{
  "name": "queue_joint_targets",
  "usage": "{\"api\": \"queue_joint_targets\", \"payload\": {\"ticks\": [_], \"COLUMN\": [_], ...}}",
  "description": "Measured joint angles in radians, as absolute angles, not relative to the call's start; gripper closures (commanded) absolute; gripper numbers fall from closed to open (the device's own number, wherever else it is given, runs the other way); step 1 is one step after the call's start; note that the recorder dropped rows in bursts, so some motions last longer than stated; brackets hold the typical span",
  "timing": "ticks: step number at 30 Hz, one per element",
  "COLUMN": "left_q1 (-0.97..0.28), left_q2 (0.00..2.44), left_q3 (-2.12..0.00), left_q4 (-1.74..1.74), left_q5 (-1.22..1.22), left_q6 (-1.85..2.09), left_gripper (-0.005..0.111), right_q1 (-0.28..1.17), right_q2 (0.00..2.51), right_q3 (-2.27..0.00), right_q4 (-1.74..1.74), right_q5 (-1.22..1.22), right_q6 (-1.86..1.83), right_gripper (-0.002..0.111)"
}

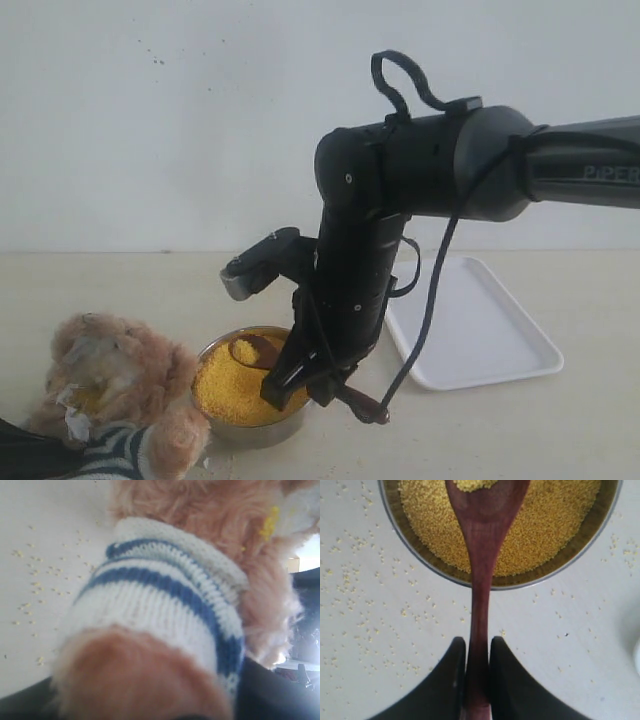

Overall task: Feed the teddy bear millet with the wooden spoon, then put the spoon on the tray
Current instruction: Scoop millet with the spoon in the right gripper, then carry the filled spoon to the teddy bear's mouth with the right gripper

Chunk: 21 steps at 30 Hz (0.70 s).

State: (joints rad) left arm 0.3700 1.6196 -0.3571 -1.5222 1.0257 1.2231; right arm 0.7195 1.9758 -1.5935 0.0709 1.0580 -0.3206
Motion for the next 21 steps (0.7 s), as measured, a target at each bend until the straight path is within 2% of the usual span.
{"api": "queue_joint_targets", "payload": {"ticks": [14,21], "left_q1": [0.370,0.370], "left_q2": [1.620,1.620], "left_q3": [-0.357,-0.357], "left_q4": [-1.568,-1.568], "left_q5": [1.020,1.020], "left_q6": [1.241,1.241], "left_gripper": [0.103,0.103], "right_q1": [0.729,0.823], "right_q2": [1.850,1.850], "right_q3": [-1.593,-1.593], "right_q4": [0.115,0.121], "right_q5": [1.137,1.116], "right_q6": [-0.321,-0.327], "right_gripper": [0.109,0.109]}}
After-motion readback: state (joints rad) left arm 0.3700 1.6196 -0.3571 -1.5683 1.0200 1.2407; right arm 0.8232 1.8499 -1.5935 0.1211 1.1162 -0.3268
